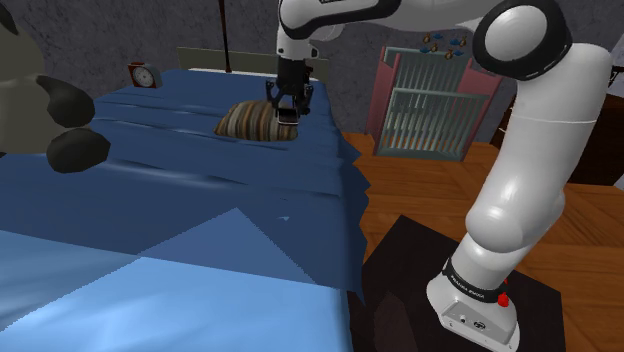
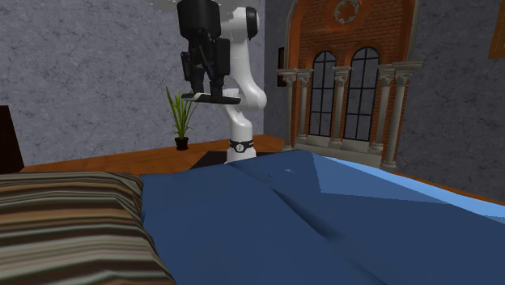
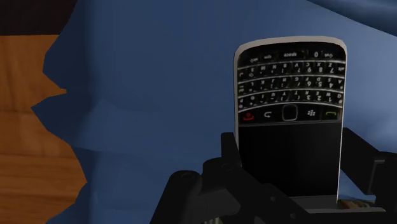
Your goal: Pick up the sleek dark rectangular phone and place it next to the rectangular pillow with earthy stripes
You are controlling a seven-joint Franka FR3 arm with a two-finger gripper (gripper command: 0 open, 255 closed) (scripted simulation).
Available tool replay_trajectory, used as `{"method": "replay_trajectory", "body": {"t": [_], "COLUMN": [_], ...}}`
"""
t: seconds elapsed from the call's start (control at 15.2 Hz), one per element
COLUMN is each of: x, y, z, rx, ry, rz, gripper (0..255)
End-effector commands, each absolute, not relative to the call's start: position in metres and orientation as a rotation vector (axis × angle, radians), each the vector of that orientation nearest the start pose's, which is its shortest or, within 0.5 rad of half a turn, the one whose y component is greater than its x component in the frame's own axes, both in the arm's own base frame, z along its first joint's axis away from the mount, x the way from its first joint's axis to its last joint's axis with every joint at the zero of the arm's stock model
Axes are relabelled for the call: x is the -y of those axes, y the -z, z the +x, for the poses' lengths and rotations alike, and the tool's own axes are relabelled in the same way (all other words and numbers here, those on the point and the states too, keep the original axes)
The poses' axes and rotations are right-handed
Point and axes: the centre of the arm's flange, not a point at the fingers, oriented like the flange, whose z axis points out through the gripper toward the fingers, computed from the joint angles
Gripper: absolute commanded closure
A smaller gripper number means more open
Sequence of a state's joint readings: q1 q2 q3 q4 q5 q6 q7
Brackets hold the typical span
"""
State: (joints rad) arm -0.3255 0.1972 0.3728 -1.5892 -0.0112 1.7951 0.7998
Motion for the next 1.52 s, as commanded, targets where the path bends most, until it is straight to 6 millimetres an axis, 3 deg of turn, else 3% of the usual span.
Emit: {"method": "replay_trajectory", "body": {"t": [0.0, 0.07, 1.45], "x": [0.009, 0.018, 0.018], "y": [-0.527, -0.527, -0.416], "z": [0.642, 0.650, 0.650], "rx": [-1.138, -1.138, -1.138], "ry": [-0.006, -0.006, -0.006], "rz": [-2.860, -2.860, -2.860], "gripper": [255, 255, 255]}}
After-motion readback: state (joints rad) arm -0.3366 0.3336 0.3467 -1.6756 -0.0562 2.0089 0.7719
